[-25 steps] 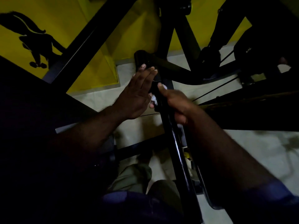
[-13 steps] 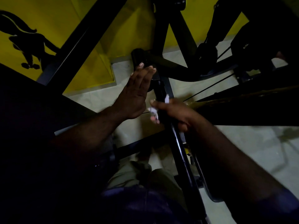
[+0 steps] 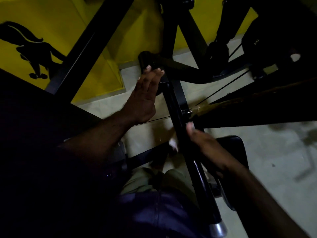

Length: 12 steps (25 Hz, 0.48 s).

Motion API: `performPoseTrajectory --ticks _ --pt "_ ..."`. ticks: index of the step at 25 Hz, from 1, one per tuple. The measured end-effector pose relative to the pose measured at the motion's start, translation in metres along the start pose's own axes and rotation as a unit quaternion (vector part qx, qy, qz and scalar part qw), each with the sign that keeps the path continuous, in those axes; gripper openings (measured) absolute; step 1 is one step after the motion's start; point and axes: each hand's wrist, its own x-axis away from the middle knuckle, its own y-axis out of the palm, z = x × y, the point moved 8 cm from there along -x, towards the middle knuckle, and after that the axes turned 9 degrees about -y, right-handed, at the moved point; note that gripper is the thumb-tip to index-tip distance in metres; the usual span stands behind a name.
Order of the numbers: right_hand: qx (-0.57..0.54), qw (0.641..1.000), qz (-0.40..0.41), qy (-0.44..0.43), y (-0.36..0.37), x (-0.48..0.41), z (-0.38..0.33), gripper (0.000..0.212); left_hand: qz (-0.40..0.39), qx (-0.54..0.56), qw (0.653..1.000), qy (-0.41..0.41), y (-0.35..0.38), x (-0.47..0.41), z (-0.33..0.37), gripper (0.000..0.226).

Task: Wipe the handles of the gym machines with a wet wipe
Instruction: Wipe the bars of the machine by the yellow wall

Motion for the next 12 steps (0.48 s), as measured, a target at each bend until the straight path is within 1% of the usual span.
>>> performPoseTrajectory --ticks 1,2,3,4,5,6,7,8,10,11,12 --pt "0.006 0.998 0.047 -0.052 -0.012 -0.013 -0.010 0.066 0.003 -0.006 1.000 0.002 0.000 0.000 0.000 0.095" --pt "0.021 0.990 0.098 -0.100 -0.024 -0.021 -0.025 0.064 0.006 -0.011 1.000 0.004 -0.001 0.000 0.000 0.096" --pt "0.031 0.984 0.123 -0.125 -0.028 -0.028 -0.028 0.060 0.006 -0.014 1.000 0.006 0.000 -0.001 0.000 0.096" --pt "0.045 0.983 0.126 -0.129 -0.027 -0.027 -0.030 0.060 0.004 -0.014 1.000 0.010 0.000 -0.001 0.000 0.096" --pt "0.053 0.983 0.107 -0.141 -0.025 -0.019 -0.035 0.064 0.005 -0.013 1.000 0.013 0.000 -0.001 0.002 0.096" --pt "0.086 0.981 0.093 -0.150 -0.016 -0.005 -0.036 0.070 0.008 -0.013 1.000 0.015 0.000 0.000 0.003 0.096" --pt "0.110 0.980 0.107 -0.129 -0.012 0.008 -0.026 0.075 0.012 -0.011 1.000 0.016 0.000 0.000 0.003 0.095" --pt "0.112 0.977 0.143 -0.109 -0.009 0.021 -0.021 0.072 0.016 -0.009 1.000 0.020 -0.001 0.000 0.003 0.095" --pt "0.212 0.950 0.186 -0.135 -0.010 0.041 -0.012 0.051 0.025 -0.010 0.999 0.023 -0.001 0.001 0.004 0.094" --pt "0.277 0.929 0.200 -0.143 -0.013 0.029 -0.009 0.043 0.027 -0.012 0.999 0.018 -0.001 0.000 0.004 0.094" --pt "0.359 0.896 0.200 -0.168 -0.007 0.014 -0.020 0.045 0.024 -0.012 1.000 0.014 0.000 -0.001 0.004 0.095"
